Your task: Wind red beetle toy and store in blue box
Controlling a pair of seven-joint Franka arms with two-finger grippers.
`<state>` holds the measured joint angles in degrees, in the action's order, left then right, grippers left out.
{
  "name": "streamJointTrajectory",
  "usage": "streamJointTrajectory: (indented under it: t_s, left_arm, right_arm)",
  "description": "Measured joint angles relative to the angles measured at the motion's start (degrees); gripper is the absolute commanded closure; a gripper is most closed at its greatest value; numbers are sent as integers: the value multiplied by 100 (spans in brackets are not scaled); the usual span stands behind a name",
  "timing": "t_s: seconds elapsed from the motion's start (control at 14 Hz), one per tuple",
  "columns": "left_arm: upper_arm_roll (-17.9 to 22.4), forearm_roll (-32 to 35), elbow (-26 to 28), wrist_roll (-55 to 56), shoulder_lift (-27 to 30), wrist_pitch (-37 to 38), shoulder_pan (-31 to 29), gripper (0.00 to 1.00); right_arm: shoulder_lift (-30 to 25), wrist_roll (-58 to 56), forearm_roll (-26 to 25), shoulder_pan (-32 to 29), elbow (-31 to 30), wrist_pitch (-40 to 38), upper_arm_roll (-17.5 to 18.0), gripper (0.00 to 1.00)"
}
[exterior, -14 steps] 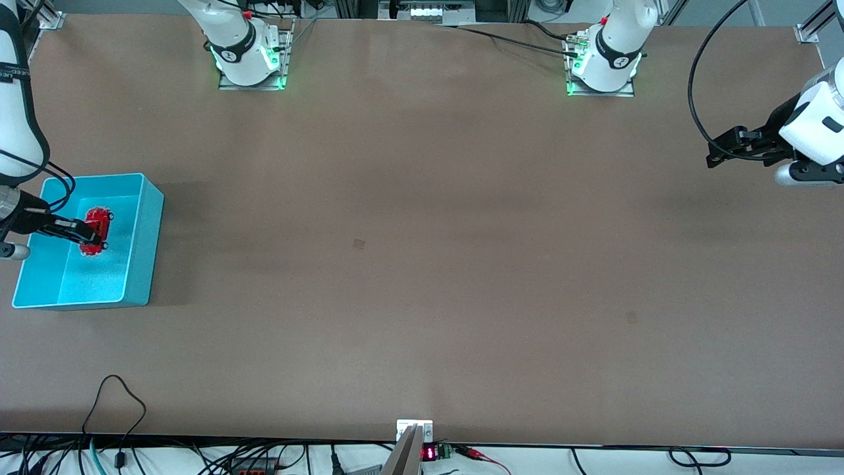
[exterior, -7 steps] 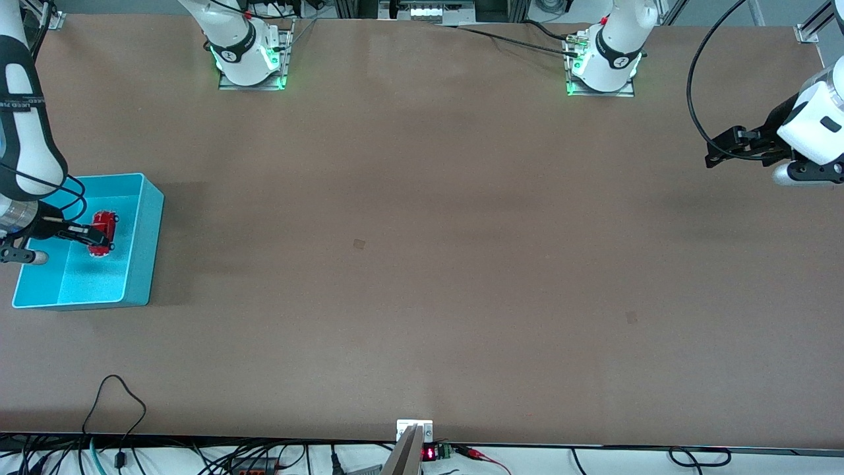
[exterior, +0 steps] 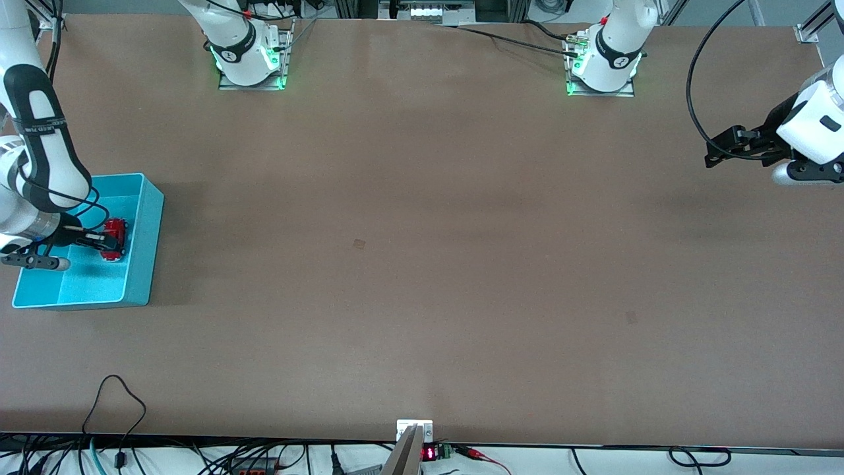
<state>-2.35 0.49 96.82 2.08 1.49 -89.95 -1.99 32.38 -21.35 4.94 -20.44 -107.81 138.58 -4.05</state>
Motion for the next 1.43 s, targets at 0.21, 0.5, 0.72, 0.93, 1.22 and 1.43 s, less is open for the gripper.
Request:
streamJointTrajectory:
  t_s: [0.21, 0.5, 0.72, 0.93, 1.22, 1.43]
  left_arm:
    - [-11, 0, -2, 0, 0, 0, 0, 0]
    - [-12, 0, -2, 0, 0, 0, 0, 0]
    - [-13, 0, -4, 0, 0, 0, 0, 0]
    - [-13, 0, -4, 0, 0, 0, 0, 0]
    - [-13, 0, -5, 0, 0, 0, 0, 0]
    - [-13, 0, -6, 0, 0, 0, 0, 0]
  right_arm:
    - [6, -2, 1, -7, 2, 23, 11, 0]
    - [-50, -1, 3, -46, 26, 5, 23, 0]
    - [-484, 44, 28, -46, 112, -381, 183, 0]
    - [-1073, 160, 118, 5, 154, -808, 346, 0]
    - [-1671, 497, 188, 271, 649, -2034, 398, 0]
    - [-2020, 1071, 200, 601, 1022, -2972, 394, 0]
